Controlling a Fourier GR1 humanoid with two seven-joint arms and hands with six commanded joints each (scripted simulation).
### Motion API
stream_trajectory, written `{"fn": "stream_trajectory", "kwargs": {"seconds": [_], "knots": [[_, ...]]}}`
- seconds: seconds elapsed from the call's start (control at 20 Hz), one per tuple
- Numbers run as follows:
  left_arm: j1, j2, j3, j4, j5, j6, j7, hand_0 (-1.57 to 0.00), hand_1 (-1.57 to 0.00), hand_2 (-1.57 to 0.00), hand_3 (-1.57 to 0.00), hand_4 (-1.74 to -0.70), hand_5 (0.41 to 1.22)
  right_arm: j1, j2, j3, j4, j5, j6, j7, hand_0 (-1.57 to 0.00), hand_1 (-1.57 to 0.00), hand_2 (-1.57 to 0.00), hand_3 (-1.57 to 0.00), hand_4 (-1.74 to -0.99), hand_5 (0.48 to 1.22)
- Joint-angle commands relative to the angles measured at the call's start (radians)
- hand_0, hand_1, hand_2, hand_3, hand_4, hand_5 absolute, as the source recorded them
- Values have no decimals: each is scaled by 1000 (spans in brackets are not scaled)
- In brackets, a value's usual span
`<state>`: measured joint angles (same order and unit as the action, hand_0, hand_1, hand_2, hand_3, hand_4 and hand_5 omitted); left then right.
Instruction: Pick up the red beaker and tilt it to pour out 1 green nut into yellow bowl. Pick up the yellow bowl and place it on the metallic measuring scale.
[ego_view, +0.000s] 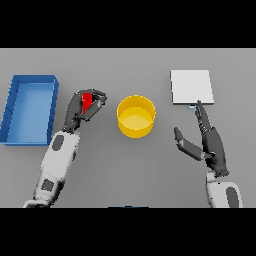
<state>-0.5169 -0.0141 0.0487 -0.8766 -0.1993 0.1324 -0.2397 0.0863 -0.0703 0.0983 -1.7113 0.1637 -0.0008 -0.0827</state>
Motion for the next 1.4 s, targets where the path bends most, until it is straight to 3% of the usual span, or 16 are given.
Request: {"fn": "stream_trajectory", "kwargs": {"seconds": [0.0,0.05,0.3,0.55,0.8,0.95,1.35], "knots": [[4,-2,-5,-5,-2,1,13,-1357,-1364,-1380,-1304,-1565,1163,-9,7,8,5,7,-2,7,1,1,1,1,-1251,646],[11,2,-5,-15,-1,1,15,-1400,-1406,-1419,-1357,-1542,1174,-4,11,8,12,6,-2,-7,1,1,1,1,-1255,644],[21,-1,28,-98,107,-82,19,-1515,-1517,-1521,-1501,-1676,1144,-12,8,13,18,28,-13,1,1,1,1,1,-1238,643],[-2,32,-6,-181,107,-104,78,-1553,-1553,-1555,-1548,-1720,1131,1,2,7,24,32,-17,-32,1,1,1,1,-1226,650],[-49,86,-32,-159,73,-120,118,-1556,-1557,-1558,-1553,-1724,1138,9,-7,13,15,54,-25,-63,1,1,1,1,-1219,661],[-86,122,-79,-137,11,-122,126,-1562,-1562,-1563,-1559,-1730,1134,-1,-10,18,2,67,-30,-40,1,1,1,1,-1210,664],[-192,237,-329,-170,-244,-194,264,-1569,-1569,-1570,-1569,-1739,1134,3,-14,21,-3,63,-17,-8,1,1,1,1,-1178,667]]}}
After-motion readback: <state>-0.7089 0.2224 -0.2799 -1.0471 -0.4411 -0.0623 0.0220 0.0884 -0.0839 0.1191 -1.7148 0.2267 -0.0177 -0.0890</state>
